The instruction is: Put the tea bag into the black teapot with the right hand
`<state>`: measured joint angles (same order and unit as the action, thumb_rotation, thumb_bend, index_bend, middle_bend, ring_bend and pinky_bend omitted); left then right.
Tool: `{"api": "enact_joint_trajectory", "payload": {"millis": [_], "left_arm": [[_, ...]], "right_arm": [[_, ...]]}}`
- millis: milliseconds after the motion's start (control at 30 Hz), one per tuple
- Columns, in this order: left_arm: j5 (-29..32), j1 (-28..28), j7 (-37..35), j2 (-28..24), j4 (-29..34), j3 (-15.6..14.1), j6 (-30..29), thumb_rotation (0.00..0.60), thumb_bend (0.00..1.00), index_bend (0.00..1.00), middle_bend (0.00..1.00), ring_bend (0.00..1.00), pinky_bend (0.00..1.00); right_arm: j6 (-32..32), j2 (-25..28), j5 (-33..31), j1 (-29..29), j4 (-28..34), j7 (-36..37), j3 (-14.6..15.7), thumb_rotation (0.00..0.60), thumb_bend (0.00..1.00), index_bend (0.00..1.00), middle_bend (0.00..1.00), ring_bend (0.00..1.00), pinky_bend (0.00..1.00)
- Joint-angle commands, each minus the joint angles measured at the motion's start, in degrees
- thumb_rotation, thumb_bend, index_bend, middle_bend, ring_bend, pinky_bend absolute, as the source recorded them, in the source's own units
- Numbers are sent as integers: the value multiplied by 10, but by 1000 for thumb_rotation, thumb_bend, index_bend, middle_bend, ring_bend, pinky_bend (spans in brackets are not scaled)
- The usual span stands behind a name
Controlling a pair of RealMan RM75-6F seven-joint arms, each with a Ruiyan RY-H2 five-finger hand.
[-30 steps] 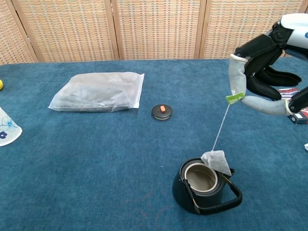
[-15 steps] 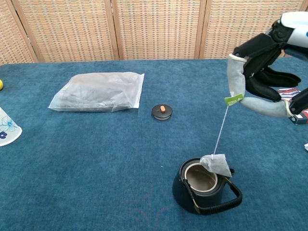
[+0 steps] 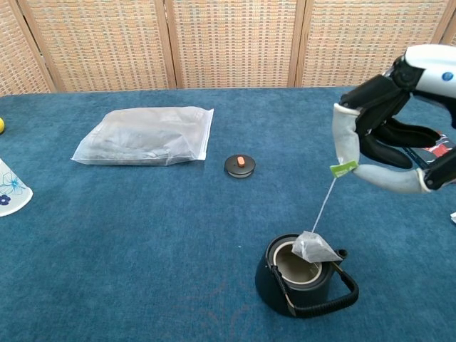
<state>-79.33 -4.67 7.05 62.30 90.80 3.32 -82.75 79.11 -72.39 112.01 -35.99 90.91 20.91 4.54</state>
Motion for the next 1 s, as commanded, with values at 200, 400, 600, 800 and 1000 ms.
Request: {"api": "enact_joint_trajectory", "payload": {"millis": [200, 400, 600, 800, 1000], "left_arm": [[-1, 1, 0, 0, 0, -1, 0, 600, 538, 30, 0, 0, 0], [-1, 0, 0, 2, 1, 0, 1, 600, 538, 30, 0, 0, 0], [-1, 0, 1, 2, 1, 0, 2, 600, 538, 30, 0, 0, 0], [0, -1, 2, 3, 0, -1, 5, 600, 538, 30, 0, 0, 0], [0, -1, 2, 2, 1, -1, 4, 600, 538, 30, 0, 0, 0]], "right_arm": [[-24, -15, -20, 0, -27, -4, 2, 600, 677, 684, 878, 908, 935], [-38, -19, -37, -1, -41, 2, 1, 600, 677, 684, 878, 908, 935], [-60, -19, -63, -4, -57, 10, -2, 600, 677, 669, 875, 908, 935], [-95, -15, -98, -13, -71, 30, -10, 600, 676, 566, 861, 908, 935], [-155, 6, -132, -27, -72, 45, -8, 600, 676, 334, 818, 908, 935]]}}
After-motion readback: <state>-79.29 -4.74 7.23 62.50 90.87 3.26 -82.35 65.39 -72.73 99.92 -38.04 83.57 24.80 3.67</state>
